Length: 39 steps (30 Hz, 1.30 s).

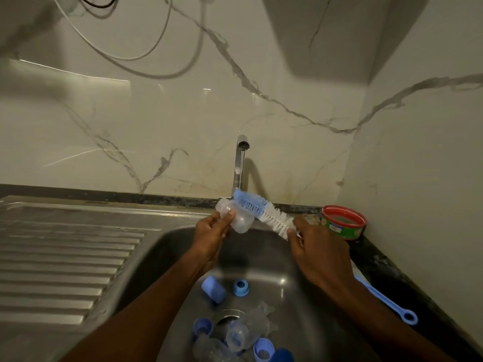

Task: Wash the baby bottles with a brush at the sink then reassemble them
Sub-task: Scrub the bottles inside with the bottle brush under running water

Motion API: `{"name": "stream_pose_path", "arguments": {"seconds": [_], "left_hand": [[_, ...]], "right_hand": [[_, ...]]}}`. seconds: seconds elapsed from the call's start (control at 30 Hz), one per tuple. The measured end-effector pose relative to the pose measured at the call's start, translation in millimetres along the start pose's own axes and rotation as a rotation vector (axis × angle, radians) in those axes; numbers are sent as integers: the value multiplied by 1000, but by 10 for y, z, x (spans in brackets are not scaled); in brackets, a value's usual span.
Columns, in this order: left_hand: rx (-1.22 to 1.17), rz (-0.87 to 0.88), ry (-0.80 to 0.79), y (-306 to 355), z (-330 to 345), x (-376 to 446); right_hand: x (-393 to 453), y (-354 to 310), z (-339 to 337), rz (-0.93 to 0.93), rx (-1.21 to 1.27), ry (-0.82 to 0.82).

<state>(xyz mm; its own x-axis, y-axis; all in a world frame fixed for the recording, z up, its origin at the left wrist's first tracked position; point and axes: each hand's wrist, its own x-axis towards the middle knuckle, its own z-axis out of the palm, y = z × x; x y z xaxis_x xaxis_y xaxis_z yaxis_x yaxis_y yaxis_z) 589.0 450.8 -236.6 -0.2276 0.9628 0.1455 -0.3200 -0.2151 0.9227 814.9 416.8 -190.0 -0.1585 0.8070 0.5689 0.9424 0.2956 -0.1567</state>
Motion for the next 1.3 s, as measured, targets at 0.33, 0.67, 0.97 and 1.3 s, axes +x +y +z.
{"name": "stream_pose_path", "arguments": {"seconds": [0.33, 0.67, 0.97, 1.3], "left_hand": [[-289, -85, -34, 27, 137, -10], [-288, -181, -179, 25, 353, -123], [-454, -269, -78, 33, 237, -103], [-622, -153, -44, 90, 183, -68]], "right_hand": [[33, -117, 29, -14, 63, -45], [141, -164, 60, 19, 67, 4], [33, -141, 20, -67, 79, -56], [-104, -175, -77, -161, 174, -67]]}}
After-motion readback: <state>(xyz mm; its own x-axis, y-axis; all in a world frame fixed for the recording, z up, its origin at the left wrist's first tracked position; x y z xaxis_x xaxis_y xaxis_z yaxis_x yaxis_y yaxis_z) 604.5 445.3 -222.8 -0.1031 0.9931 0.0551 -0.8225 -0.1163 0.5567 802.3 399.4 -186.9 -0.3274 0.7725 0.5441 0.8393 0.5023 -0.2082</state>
